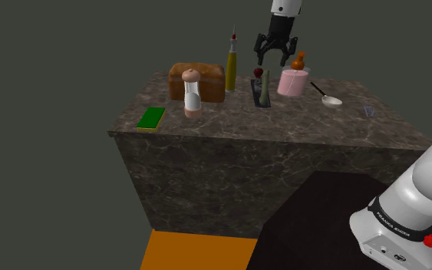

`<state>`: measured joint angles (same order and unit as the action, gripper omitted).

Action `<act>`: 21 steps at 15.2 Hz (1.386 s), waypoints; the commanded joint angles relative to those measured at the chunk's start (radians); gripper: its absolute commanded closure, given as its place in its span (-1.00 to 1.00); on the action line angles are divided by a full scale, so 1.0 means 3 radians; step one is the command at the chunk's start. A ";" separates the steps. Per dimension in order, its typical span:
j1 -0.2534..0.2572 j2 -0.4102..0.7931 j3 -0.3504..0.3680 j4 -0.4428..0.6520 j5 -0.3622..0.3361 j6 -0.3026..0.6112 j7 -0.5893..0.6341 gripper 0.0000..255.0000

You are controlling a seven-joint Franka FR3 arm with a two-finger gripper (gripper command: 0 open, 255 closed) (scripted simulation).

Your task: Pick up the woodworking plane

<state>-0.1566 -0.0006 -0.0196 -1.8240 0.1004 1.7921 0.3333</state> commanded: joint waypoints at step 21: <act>-0.0319 0.1824 -0.0245 0.1550 0.0222 -0.0066 0.0521 -1.00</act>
<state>-0.2532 0.5413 -0.0937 -1.3547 0.1662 1.7624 0.4896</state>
